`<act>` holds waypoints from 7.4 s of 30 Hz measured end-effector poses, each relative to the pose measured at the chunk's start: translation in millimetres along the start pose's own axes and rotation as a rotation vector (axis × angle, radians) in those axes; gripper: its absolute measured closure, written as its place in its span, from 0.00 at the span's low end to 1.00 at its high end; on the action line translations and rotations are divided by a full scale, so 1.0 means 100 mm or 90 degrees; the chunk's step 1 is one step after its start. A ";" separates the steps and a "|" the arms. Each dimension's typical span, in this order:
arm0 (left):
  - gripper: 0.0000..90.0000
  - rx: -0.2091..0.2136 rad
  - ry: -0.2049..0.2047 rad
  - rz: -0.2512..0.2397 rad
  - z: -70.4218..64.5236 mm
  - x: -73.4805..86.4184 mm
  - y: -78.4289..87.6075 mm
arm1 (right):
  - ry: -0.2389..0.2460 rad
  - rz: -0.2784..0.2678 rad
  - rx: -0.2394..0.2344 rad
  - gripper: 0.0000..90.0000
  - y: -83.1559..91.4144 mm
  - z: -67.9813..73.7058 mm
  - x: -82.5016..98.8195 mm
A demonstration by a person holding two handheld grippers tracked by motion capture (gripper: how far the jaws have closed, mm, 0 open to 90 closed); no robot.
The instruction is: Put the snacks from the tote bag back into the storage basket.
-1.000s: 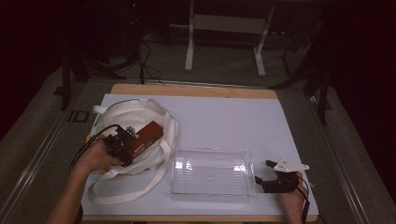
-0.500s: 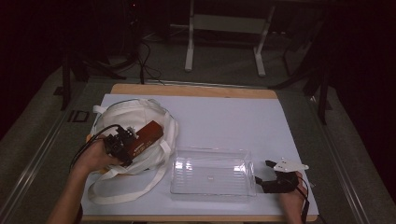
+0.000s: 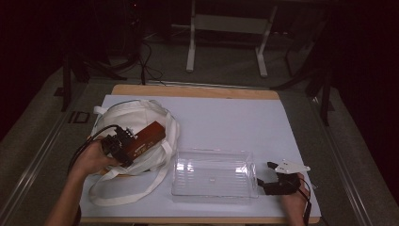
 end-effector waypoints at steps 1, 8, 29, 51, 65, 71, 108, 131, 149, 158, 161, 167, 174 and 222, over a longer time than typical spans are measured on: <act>0.48 -0.001 -0.001 -0.002 0.00 0.00 0.02 | 0.001 0.000 0.001 0.16 0.00 0.00 0.00; 0.48 0.004 0.003 -0.010 0.01 0.04 0.10 | 0.004 0.003 0.002 0.17 0.00 0.00 0.00; 0.47 -0.011 -0.011 -0.051 -0.07 0.23 0.37 | 0.004 0.003 0.003 0.16 0.00 0.00 0.00; 0.47 -0.028 -0.060 -0.108 -0.29 0.24 0.67 | 0.004 0.003 0.003 0.16 0.00 0.00 0.00; 0.47 -0.037 -0.097 -0.121 -0.44 0.19 0.80 | 0.003 0.004 0.004 0.16 0.00 0.00 0.00; 0.47 -0.040 -0.120 -0.127 -0.52 0.15 0.86 | 0.003 0.002 0.003 0.16 0.00 0.00 0.00; 0.47 -0.067 -0.268 -0.115 -1.13 -0.16 0.95 | 0.003 0.001 0.002 0.16 0.00 0.00 0.00; 0.47 -0.068 -0.359 -0.102 -1.43 -0.32 0.83 | 0.002 0.002 0.001 0.16 0.00 0.00 0.00; 0.46 -0.071 -0.420 -0.079 -1.61 -0.43 0.78 | 0.002 0.002 0.001 0.16 0.00 0.00 0.00; 0.46 -0.073 -0.437 -0.067 -1.67 -0.46 0.75 | 0.002 0.003 0.000 0.16 -0.01 0.00 0.00; 0.46 -0.074 -0.438 -0.066 -1.68 -0.47 0.75 | 0.002 0.003 0.001 0.16 0.00 0.00 0.00; 0.46 -0.082 -0.445 -0.060 -1.72 -0.49 0.75 | 0.002 0.003 0.001 0.16 0.00 0.00 0.00; 0.46 -0.082 -0.453 -0.059 -1.75 -0.52 0.73 | 0.002 0.003 0.000 0.16 0.00 0.00 0.00; 0.46 -0.086 -0.511 -0.016 -2.07 -0.71 0.64 | 0.005 0.006 0.000 0.16 -0.01 0.00 0.00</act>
Point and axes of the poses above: each handheld gripper's, and its own axes: y roughly backward along the jaws, x roughly out of its underside, z roughly to its left, the point moved 6 cm from there along -y, roughly forward along the jaws, and after that the axes turned 15 degrees about z, right-handed, at the moved point
